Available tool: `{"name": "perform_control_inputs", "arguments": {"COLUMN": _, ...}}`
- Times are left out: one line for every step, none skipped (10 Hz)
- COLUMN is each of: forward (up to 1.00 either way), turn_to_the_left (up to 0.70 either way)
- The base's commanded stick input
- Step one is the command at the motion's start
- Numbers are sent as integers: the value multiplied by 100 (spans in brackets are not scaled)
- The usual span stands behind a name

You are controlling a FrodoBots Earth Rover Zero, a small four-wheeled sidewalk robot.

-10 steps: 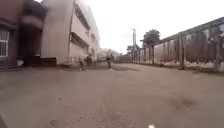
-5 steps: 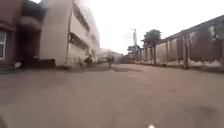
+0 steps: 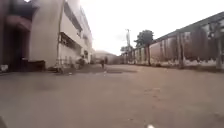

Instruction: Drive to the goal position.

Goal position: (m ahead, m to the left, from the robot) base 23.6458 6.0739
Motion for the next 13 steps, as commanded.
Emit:
{"name": "perform_control_inputs", "arguments": {"forward": 70, "turn_to_the_left": 0}}
{"name": "perform_control_inputs", "arguments": {"forward": 70, "turn_to_the_left": 8}}
{"name": "perform_control_inputs", "arguments": {"forward": 70, "turn_to_the_left": 6}}
{"name": "perform_control_inputs", "arguments": {"forward": 70, "turn_to_the_left": 10}}
{"name": "perform_control_inputs", "arguments": {"forward": 70, "turn_to_the_left": -15}}
{"name": "perform_control_inputs", "arguments": {"forward": 70, "turn_to_the_left": -35}}
{"name": "perform_control_inputs", "arguments": {"forward": 70, "turn_to_the_left": -35}}
{"name": "perform_control_inputs", "arguments": {"forward": 70, "turn_to_the_left": -35}}
{"name": "perform_control_inputs", "arguments": {"forward": 70, "turn_to_the_left": -35}}
{"name": "perform_control_inputs", "arguments": {"forward": 70, "turn_to_the_left": -35}}
{"name": "perform_control_inputs", "arguments": {"forward": 70, "turn_to_the_left": 13}}
{"name": "perform_control_inputs", "arguments": {"forward": 70, "turn_to_the_left": 3}}
{"name": "perform_control_inputs", "arguments": {"forward": 70, "turn_to_the_left": 0}}
